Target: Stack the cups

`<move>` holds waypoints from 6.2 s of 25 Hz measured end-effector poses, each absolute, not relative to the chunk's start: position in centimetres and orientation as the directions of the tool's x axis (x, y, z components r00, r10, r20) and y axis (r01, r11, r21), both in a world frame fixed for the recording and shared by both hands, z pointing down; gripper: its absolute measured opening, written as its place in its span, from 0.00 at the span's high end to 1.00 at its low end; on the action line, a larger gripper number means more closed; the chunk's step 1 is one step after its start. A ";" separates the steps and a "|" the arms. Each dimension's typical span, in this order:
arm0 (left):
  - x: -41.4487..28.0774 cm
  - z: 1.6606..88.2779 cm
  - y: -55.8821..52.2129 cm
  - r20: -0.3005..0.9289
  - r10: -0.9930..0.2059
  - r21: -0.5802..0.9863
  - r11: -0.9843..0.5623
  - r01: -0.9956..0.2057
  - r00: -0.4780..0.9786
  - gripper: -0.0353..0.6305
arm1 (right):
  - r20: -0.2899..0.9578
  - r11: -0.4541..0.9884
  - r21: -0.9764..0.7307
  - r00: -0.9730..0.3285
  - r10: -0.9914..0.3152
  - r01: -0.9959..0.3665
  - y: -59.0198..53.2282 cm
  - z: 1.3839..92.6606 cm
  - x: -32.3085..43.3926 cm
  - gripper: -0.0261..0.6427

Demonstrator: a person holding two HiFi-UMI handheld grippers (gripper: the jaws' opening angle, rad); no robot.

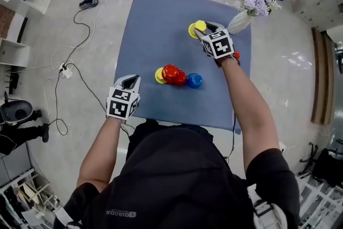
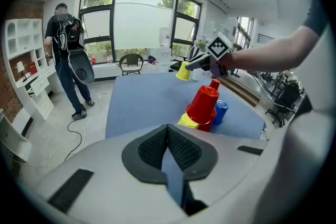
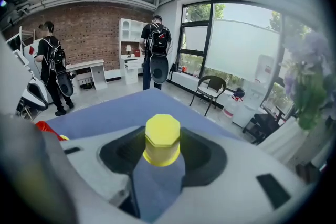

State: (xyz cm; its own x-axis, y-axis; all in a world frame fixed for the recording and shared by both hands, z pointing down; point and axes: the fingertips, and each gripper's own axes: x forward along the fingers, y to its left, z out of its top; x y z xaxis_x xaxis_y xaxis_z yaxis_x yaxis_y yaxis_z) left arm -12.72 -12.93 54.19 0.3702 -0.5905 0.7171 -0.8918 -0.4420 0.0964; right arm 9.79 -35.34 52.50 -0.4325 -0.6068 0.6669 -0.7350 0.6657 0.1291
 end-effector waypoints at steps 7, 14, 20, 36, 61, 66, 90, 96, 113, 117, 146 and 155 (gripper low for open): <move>-11.7 53.0 -13.4 0.674 -0.600 0.185 -0.429 -0.884 0.432 0.94 | 0.632 0.609 0.065 -0.440 -0.638 -0.791 -30.9 49.9 12.3 0.65; -11.0 51.6 -13.7 0.646 -0.613 0.168 -0.468 -0.868 0.455 0.94 | 0.613 0.581 0.020 -0.449 -0.650 -0.814 -24.3 48.3 13.9 0.65; -11.0 51.2 -13.1 0.643 -0.602 0.156 -0.503 -0.850 0.474 0.94 | 0.602 0.569 0.004 -0.453 -0.658 -0.822 -19.3 47.4 14.2 0.65; -9.8 51.8 -11.3 0.647 -0.564 0.154 -0.563 -0.812 0.514 0.94 | 0.686 0.579 0.042 -0.398 -0.609 -0.814 -14.0 51.0 10.2 0.65; -10.3 52.0 -11.3 0.649 -0.553 0.164 -0.568 -0.806 0.522 0.94 | 0.752 0.645 0.069 -0.385 -0.535 -0.761 -14.4 53.0 7.0 0.65; -10.5 52.1 -11.2 0.652 -0.551 0.165 -0.566 -0.808 0.520 0.94 | 0.752 0.648 0.066 -0.389 -0.532 -0.759 -14.3 53.1 6.8 0.65; -9.6 51.8 -11.6 0.640 -0.558 0.161 -0.575 -0.802 0.529 0.94 | 0.710 0.628 0.051 -0.413 -0.570 -0.777 -13.2 50.9 8.1 0.64; -8.8 51.3 -11.7 0.634 -0.558 0.156 -0.587 -0.794 0.537 0.94 | 0.667 0.638 0.022 -0.464 -0.583 -0.770 -12.0 49.4 8.2 0.64; -7.3 50.6 -11.3 0.625 -0.577 0.153 -0.569 -0.808 0.525 0.94 | 0.555 0.434 -0.032 -0.377 -0.741 -0.900 -14.1 49.1 17.8 0.64; -7.2 51.0 -10.7 0.633 -0.586 0.150 -0.548 -0.823 0.505 0.94 | 0.583 0.392 -0.005 -0.322 -0.746 -0.920 -14.7 50.5 20.2 0.64; -6.5 50.6 -9.1 0.661 -0.631 0.135 -0.431 -0.892 0.406 0.94 | 0.714 0.276 0.089 -0.131 -0.688 -0.957 -25.9 59.2 30.2 0.63; -7.8 50.9 -8.9 0.671 -0.631 0.134 -0.412 -0.901 0.388 0.94 | 0.730 0.253 0.101 -0.101 -0.676 -0.962 -27.1 60.4 30.4 0.63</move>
State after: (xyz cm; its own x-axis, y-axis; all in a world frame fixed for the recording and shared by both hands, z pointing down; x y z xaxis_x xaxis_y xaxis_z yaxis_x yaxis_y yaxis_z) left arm -7.82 -8.85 50.93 0.3883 -0.6313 0.6714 -0.9013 -0.4119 0.1341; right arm 30.35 -27.06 60.40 -0.1013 -0.6759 0.7300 -0.9622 0.2529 0.1006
